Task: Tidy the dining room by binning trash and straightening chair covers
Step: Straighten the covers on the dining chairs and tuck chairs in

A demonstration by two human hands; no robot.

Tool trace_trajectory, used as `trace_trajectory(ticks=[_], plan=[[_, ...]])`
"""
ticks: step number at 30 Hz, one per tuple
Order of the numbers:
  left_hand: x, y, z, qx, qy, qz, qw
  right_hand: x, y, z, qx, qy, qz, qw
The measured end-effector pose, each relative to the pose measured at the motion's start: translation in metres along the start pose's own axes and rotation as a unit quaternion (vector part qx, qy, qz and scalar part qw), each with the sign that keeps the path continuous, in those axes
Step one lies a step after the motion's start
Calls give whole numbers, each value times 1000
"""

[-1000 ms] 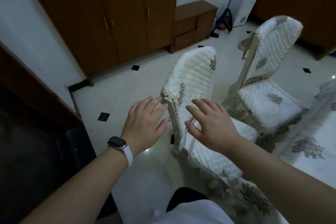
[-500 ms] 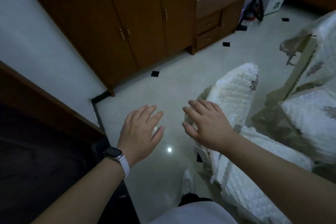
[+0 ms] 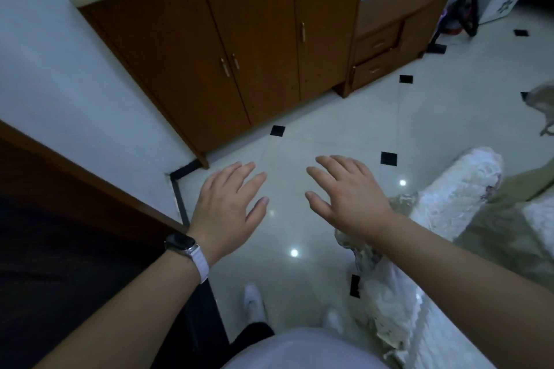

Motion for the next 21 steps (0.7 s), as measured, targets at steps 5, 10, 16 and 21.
trace_trajectory(ticks=[5,10,16,21], plan=[[30,43,-46,42,-41,14,998,16,39,1,36,-33,25,998],[49,94,-101,90,-86,18,992,27,91,-6,100,-80,38,991],[65,163,-145,181,-136,47,973,33,142,-23,163,-128,59,977],[82,204,-139,252,-180,34,950,27,141,-17,223,-166,84,957]])
Point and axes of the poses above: each hand's wrist, its own y-axis towards the middle knuckle, its own x-axis out of the palm, z = x × y, the point moved 4 cm from there along y, towards the middle knuckle, and after that the axes turned 5 degrees about z, right-handed, at the moved point
